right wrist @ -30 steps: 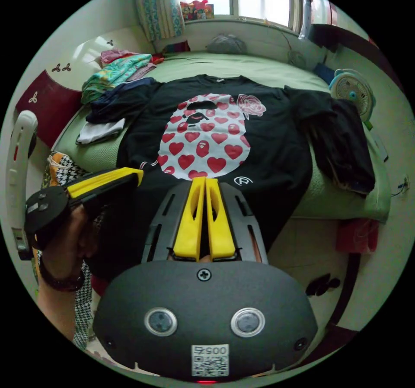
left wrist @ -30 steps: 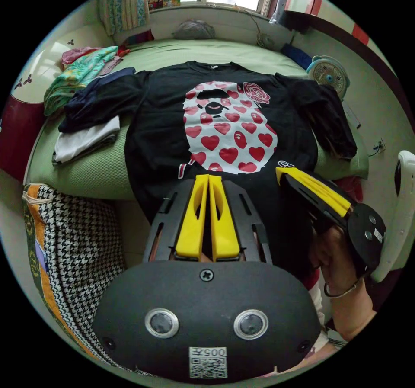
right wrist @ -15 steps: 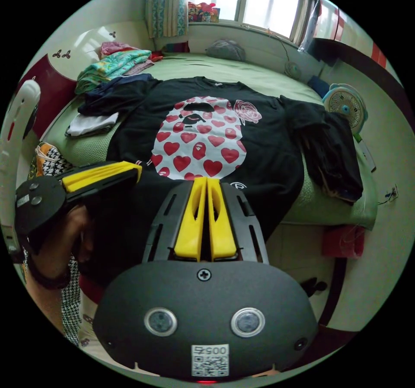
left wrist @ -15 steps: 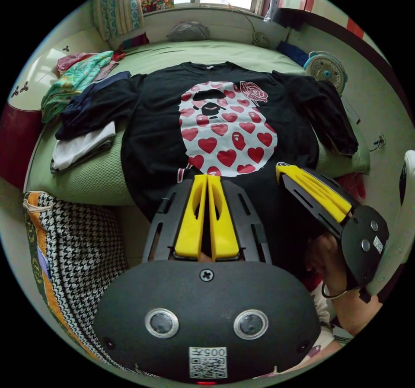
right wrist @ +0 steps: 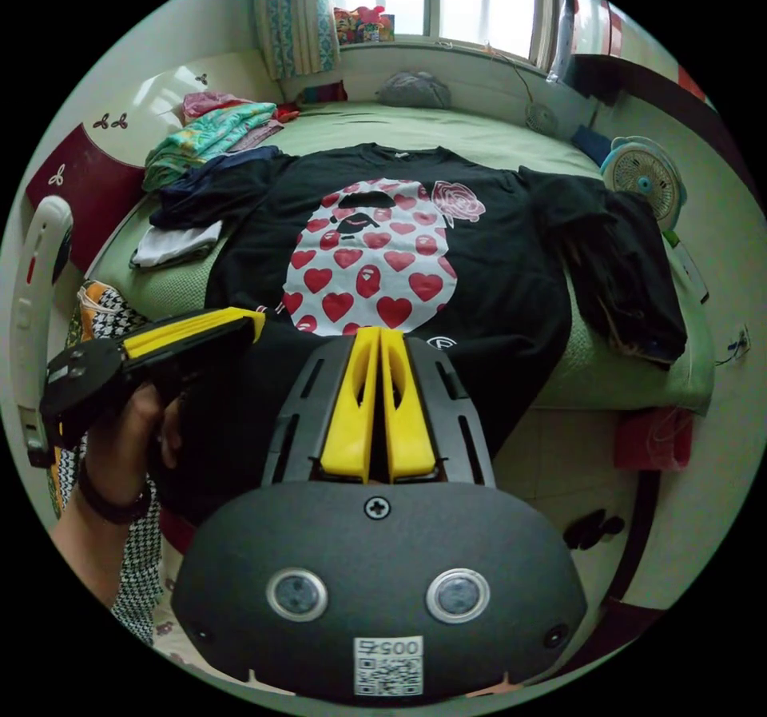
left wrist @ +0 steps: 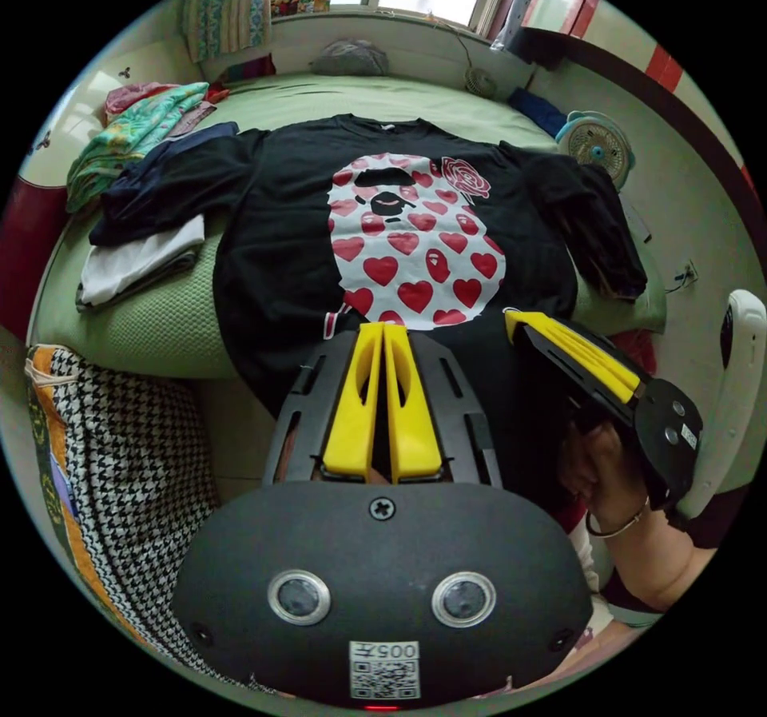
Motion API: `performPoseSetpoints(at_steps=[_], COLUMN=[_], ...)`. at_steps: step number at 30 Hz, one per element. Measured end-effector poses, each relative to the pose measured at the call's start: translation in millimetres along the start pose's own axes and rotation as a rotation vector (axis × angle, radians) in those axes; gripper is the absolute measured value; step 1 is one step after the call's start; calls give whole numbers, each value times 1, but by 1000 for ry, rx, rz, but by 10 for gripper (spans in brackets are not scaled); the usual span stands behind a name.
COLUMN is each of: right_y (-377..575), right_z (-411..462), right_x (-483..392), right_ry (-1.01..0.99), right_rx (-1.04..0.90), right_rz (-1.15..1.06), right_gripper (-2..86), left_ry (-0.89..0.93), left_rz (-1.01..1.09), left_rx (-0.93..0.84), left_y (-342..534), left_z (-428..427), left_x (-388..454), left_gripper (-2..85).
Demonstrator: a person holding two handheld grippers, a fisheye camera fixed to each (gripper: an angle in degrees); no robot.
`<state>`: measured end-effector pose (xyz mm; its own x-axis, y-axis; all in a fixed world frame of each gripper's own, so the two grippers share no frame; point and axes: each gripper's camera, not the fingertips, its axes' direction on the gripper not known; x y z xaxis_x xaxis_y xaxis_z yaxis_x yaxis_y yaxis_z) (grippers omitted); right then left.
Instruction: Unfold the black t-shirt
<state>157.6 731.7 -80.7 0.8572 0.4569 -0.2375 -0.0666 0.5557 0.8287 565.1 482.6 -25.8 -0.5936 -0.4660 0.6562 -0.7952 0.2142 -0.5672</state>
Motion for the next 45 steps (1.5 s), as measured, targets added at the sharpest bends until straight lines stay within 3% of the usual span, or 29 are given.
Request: performPoseSetpoints(at_steps=[11, 45], right_y=[15, 43], right_z=[0, -7], right_x=[-15, -32], right_ry=[12, -11], right_rx=[-1, 8], right_rz=[-8, -9], right_gripper=[-12, -9], left_ry=[-91, -138], left_rz=[32, 87], left_rx=[2, 10], left_y=[20, 51], left_z=[13, 43], left_x=[28, 76], left_gripper=[-7, -7])
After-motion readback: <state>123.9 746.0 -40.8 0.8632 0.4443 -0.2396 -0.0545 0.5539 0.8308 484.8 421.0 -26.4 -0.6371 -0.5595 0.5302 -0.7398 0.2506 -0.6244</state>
